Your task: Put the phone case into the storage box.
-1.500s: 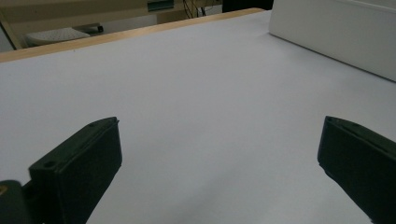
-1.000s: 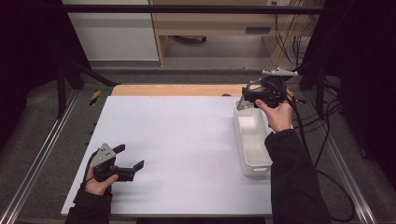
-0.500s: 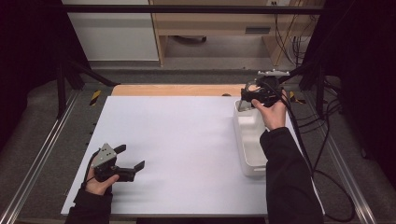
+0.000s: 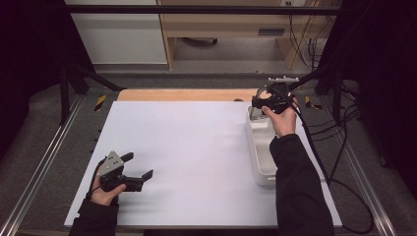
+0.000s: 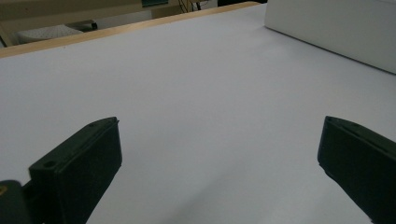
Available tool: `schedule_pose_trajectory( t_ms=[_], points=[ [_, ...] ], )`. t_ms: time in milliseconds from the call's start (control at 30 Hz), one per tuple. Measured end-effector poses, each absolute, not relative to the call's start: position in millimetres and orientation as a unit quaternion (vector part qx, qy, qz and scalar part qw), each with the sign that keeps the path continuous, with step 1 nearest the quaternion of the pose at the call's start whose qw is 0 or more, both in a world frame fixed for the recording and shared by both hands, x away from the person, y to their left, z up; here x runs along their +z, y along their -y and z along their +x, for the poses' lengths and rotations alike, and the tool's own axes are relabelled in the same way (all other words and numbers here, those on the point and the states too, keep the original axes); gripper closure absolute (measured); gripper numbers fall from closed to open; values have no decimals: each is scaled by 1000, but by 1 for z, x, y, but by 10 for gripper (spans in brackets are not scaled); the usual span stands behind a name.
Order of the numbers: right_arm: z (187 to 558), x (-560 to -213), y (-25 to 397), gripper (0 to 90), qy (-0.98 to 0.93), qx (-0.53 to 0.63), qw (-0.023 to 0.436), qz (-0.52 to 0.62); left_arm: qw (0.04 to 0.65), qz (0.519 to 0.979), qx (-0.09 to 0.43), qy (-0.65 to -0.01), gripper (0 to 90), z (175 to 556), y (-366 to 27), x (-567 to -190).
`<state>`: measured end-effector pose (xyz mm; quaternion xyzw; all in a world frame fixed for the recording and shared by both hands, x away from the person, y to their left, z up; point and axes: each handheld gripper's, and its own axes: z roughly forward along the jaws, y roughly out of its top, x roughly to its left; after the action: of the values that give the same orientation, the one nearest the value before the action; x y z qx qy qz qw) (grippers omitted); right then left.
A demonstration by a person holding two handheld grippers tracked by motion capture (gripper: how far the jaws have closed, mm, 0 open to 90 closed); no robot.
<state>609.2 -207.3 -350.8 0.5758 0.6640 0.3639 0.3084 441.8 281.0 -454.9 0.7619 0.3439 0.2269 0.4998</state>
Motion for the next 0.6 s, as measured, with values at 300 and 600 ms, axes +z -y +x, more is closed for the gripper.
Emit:
schedule_pose_trajectory(
  t_ms=[300, 600],
  points=[
    [618, -365, 207, 116, -665, 352, 302, 585, 499, 763, 227, -343, 0, 442, -280, -455],
    [625, -376, 206, 115, -669, 338, 296, 593, 497, 765, 226, -342, 0, 442, -280, -456]
  ],
)
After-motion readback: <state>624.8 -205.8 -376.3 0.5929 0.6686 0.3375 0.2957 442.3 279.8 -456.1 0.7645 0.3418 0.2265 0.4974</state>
